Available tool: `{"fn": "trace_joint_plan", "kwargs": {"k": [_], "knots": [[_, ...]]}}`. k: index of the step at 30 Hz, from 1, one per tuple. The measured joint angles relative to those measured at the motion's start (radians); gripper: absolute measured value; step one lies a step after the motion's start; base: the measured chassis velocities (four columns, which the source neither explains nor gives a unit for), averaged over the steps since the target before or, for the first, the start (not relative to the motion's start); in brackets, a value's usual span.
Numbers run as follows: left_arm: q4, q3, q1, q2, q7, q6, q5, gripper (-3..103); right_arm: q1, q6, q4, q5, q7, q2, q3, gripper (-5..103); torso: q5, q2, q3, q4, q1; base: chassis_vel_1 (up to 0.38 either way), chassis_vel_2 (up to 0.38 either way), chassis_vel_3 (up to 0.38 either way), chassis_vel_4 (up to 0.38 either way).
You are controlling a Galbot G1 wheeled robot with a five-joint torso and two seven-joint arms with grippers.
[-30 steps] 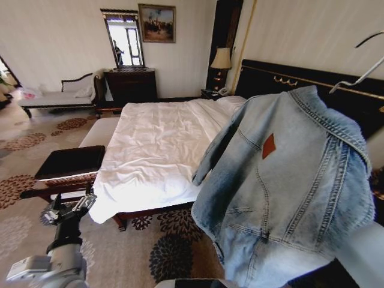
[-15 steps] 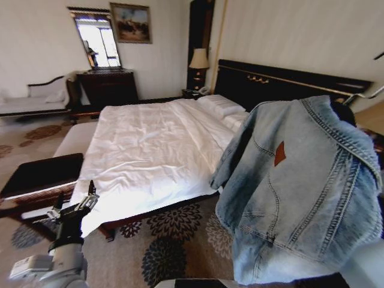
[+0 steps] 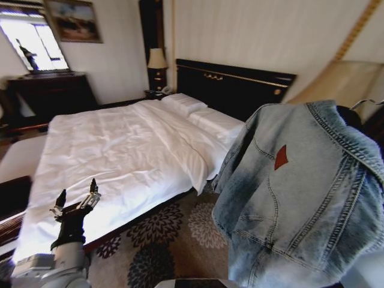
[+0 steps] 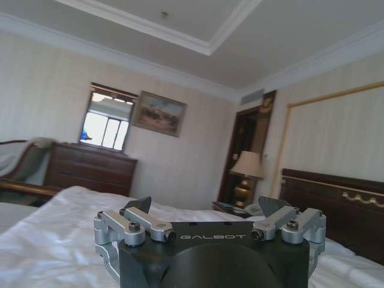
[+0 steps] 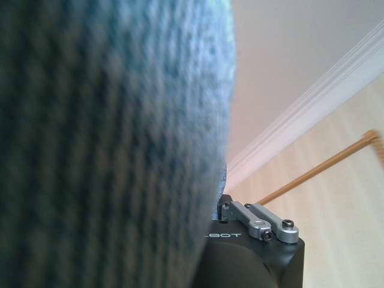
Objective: Pick up the clothes from the bed and hang them on the clothes hanger.
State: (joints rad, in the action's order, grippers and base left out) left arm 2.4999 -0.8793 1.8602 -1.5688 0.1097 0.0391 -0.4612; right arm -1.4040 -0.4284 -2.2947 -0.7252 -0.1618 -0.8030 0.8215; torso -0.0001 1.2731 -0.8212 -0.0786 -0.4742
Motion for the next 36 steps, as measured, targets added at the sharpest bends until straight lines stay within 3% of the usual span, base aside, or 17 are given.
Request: {"fn": "trace_joint_plan", "kwargs": {"k": [36], "knots": [[0.0, 0.0, 0.006, -0.003, -0.009, 0.006, -0.002, 100, -0.028, 0.0, -0.012, 0.016, 0.006, -0.032, 0.015, 21, 0.0001, 0.0, 0.0, -0.0003, 0.0, -0.126, -0.127, -0.129, -0.13]]}}
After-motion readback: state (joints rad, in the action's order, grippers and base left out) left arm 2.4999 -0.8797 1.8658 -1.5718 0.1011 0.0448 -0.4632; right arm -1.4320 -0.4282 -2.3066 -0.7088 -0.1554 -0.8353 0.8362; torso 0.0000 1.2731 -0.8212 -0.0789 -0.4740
